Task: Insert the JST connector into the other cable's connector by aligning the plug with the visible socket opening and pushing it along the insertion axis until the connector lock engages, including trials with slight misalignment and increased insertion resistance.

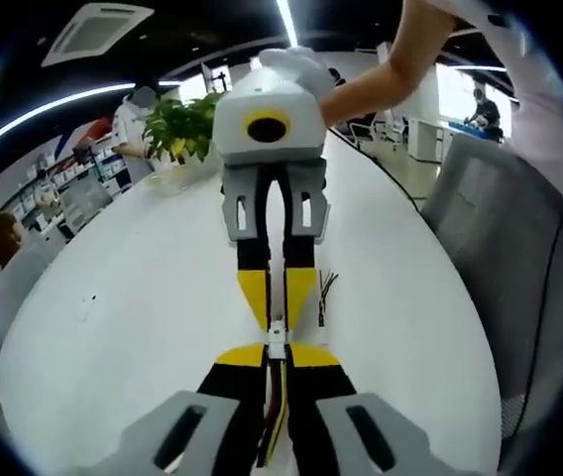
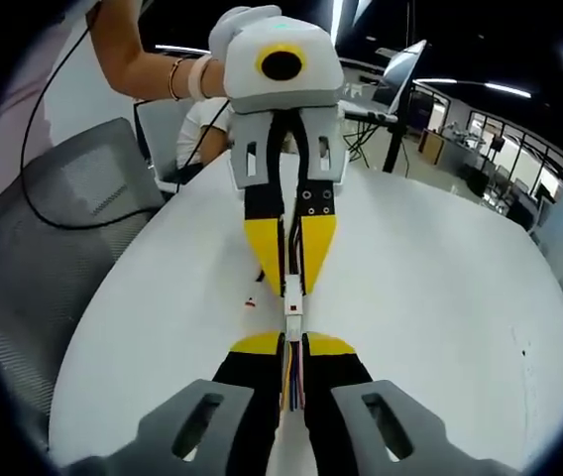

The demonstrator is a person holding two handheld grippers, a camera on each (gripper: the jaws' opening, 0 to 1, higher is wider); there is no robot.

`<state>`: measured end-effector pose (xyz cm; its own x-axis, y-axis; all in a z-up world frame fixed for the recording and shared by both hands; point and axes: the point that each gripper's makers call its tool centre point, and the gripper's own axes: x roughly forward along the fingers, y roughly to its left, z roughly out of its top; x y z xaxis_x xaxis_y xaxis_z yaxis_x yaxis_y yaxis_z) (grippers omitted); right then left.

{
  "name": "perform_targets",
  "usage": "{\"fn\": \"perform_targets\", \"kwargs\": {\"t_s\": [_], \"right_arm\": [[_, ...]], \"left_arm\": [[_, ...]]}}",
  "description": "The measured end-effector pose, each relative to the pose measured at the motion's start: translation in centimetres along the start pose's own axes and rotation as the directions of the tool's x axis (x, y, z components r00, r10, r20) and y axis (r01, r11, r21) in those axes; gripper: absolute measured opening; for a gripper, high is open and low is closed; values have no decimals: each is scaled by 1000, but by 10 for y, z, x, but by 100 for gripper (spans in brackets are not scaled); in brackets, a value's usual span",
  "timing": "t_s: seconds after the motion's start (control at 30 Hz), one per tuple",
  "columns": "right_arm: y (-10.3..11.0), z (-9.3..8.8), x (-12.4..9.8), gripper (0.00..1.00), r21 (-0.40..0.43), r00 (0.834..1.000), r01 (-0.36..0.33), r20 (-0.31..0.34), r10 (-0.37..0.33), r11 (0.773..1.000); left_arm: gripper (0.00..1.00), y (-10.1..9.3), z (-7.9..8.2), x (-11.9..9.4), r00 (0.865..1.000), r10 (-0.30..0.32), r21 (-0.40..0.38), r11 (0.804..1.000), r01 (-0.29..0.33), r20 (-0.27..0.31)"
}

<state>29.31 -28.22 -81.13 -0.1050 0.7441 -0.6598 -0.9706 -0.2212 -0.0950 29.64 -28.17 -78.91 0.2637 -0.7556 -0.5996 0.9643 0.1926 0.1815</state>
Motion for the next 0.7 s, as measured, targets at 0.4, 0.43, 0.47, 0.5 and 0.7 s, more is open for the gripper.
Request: {"fn": "perform_targets", "kwargs": {"t_s": [0.4, 0.43, 0.47, 0.5, 0.7], "right_arm": [[1, 5, -1, 3, 14, 1000, -3, 1, 3, 1000], [1, 4, -1, 3, 11, 1000, -2, -2, 2, 1000], [1, 4, -1, 3, 11, 1000, -2, -2, 2, 1000], [0, 4, -2, 3, 12, 1000, 0, -2, 0, 1000], [-3, 4, -4, 3, 14, 1000, 10, 5, -10, 1000]], "left_arm": [[0, 0, -4, 8, 1000, -9, 31, 999, 10, -27], [0, 0, -4, 8, 1000, -10, 31, 999, 10, -24], [0, 0, -4, 8, 1000, -10, 32, 999, 11, -24], [0, 0, -3, 8, 1000, -9, 33, 999, 10, -22], [0, 4, -2, 8, 1000, 6, 19, 1000, -6, -6]]}}
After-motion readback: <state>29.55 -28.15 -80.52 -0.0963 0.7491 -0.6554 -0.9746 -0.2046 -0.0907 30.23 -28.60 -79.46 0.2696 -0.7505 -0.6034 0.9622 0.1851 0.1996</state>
